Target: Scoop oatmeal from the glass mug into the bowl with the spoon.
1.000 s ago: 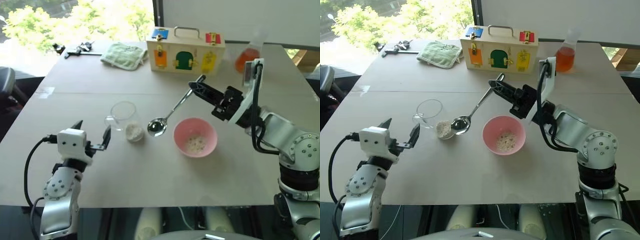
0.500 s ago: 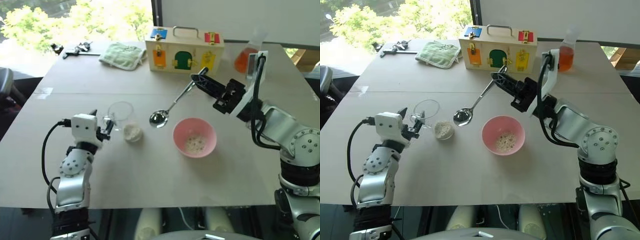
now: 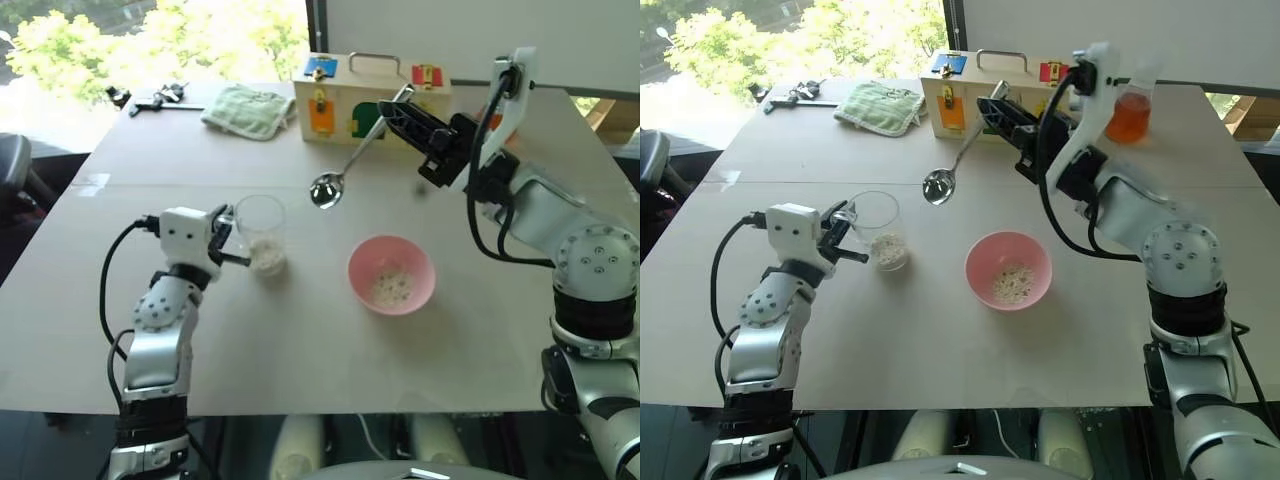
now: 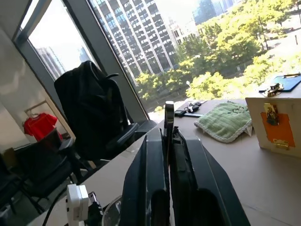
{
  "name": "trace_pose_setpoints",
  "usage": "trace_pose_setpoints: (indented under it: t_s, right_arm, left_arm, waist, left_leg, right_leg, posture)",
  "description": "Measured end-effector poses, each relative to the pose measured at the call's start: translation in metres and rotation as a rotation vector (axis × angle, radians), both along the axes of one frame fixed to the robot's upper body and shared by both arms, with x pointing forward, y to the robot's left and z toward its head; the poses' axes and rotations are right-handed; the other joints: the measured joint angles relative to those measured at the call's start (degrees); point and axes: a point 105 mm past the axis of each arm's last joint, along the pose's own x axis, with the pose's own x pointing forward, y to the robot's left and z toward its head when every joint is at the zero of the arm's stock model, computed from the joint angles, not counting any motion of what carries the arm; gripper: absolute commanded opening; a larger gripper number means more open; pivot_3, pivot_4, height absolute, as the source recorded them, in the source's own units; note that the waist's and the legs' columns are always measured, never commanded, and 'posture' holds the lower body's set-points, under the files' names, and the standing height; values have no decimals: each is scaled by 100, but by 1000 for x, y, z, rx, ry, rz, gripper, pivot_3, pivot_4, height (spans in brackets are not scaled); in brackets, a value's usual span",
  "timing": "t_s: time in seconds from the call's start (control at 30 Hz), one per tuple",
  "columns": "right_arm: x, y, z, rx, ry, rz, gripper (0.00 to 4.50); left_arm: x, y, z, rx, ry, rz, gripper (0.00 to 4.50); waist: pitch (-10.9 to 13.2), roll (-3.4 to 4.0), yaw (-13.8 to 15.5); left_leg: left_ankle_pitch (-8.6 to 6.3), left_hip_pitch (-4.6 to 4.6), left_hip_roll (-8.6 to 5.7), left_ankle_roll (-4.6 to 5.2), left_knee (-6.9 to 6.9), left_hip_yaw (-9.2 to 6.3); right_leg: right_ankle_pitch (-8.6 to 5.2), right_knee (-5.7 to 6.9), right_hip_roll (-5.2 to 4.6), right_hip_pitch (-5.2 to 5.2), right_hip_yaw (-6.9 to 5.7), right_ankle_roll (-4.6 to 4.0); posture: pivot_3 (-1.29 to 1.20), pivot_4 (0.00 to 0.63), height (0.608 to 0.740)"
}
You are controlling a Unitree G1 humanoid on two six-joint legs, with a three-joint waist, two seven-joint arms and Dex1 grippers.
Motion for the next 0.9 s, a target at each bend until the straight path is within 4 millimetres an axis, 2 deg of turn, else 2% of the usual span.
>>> trace_pose_setpoints:
  t_s: [0.1,0.2,0.33,0.5,0.67,0.8,0.9]
  right_arm:
    - [-2,8,6,-56,-100,17,0]
    - [2,14,-1,-119,-145,17,0]
    - [4,21,-7,-168,-189,19,0]
    - [9,29,-18,-271,-244,14,0]
    - [8,39,-38,-409,-285,49,0]
    - [8,48,-57,-545,-350,77,0]
    - [7,53,-63,-559,-334,112,0]
  left_arm:
    - [11,-15,7,-5,23,-46,12]
    - [21,-27,12,-8,51,-93,12]
    - [28,-39,10,-6,94,-150,12]
    - [32,-53,20,-3,96,-222,12]
    - [37,-61,29,33,107,-280,12]
    - [41,-66,21,75,152,-329,12]
    - [43,-70,17,130,169,-368,12]
  waist:
    - [2,-4,-1]
    - [3,-4,-11]
    - [4,-5,-31]
    - [4,-6,-32]
    - [4,-6,-33]
    - [5,-7,-35]
    - [7,-9,-33]
  left_leg:
    - [9,-5,-2,-15,-1,2]
    - [10,-7,-2,-17,-4,6]
    - [11,-10,-1,-19,-5,10]
    - [11,-10,-2,-19,-5,13]
    - [11,-10,-4,-19,-5,14]
    - [11,-10,-7,-19,-4,16]
    - [12,-10,-7,-20,-4,17]
  right_leg:
    - [0,-7,0,-2,0,0]
    - [0,-8,0,-6,1,1]
    - [0,-4,1,-14,4,1]
    - [-1,-5,1,-15,6,1]
    - [-1,-4,2,-16,6,1]
    - [-1,-4,3,-18,8,1]
    - [-1,-3,4,-19,8,1]
  posture:
    - [0,150,740]
    - [0,150,740]
    - [0,150,740]
    - [0,150,740]
    - [0,150,740]
    - [0,150,740]
    - [0,150,740]
